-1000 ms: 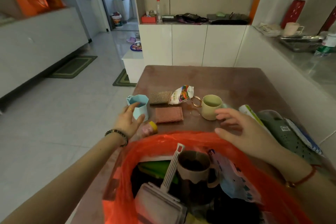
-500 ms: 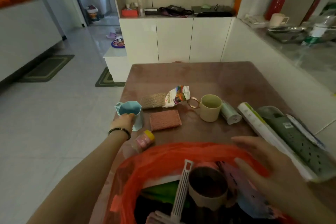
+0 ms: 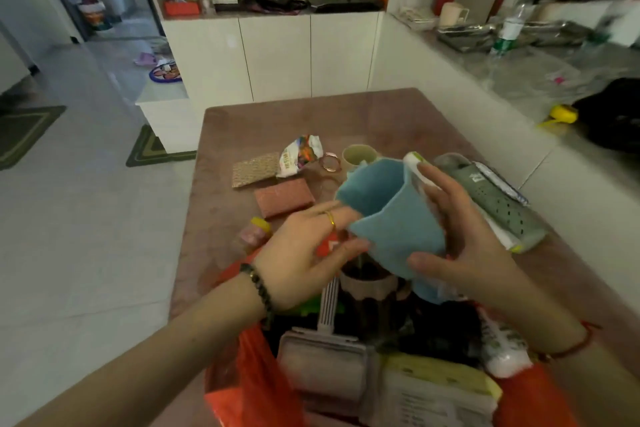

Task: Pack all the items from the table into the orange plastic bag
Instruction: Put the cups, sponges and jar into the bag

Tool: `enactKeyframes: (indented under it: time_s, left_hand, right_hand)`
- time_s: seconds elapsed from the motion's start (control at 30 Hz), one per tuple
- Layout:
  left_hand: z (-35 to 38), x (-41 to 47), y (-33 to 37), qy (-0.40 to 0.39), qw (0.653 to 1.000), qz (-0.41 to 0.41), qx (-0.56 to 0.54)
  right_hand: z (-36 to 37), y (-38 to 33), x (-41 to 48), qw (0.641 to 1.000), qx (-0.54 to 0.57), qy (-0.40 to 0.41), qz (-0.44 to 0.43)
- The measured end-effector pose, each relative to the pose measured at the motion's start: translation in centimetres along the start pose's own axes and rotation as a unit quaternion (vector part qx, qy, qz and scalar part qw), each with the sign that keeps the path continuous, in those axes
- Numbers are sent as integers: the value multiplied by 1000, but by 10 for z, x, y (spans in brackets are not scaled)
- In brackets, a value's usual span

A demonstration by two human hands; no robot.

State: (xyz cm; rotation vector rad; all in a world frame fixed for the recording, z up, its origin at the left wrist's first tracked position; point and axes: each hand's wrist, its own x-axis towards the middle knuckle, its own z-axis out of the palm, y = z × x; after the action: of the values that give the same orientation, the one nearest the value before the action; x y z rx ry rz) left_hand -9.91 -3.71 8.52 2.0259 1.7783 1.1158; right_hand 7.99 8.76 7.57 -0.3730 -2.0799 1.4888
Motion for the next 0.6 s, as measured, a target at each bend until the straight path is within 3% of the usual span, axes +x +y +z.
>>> enactKeyframes:
  time_s: [0.1, 0.23, 0.33, 0.47, 0.53, 0.6]
  left_hand:
    - [29, 3, 23, -27, 999, 36, -27]
    - [58, -11, 39, -30, 998, 27, -56]
    - [74, -49, 38, -120, 989, 80, 37]
    - [84, -111, 20, -306, 902, 199, 230]
    - [81, -130, 15, -338, 868, 218, 291]
    - [74, -142, 7, -332, 859, 223, 319]
  right_hand:
    - [-17, -10, -25, 994, -107, 10, 10]
    - [-33, -8, -70, 975, -192, 104, 46]
    - [-34, 4, -108, 960, -237, 136, 63]
    - [-2, 27, -146, 923, -379, 64, 26]
    - [24, 39, -151, 886, -462, 25, -17]
    - [49, 52, -150, 849, -527, 3, -42]
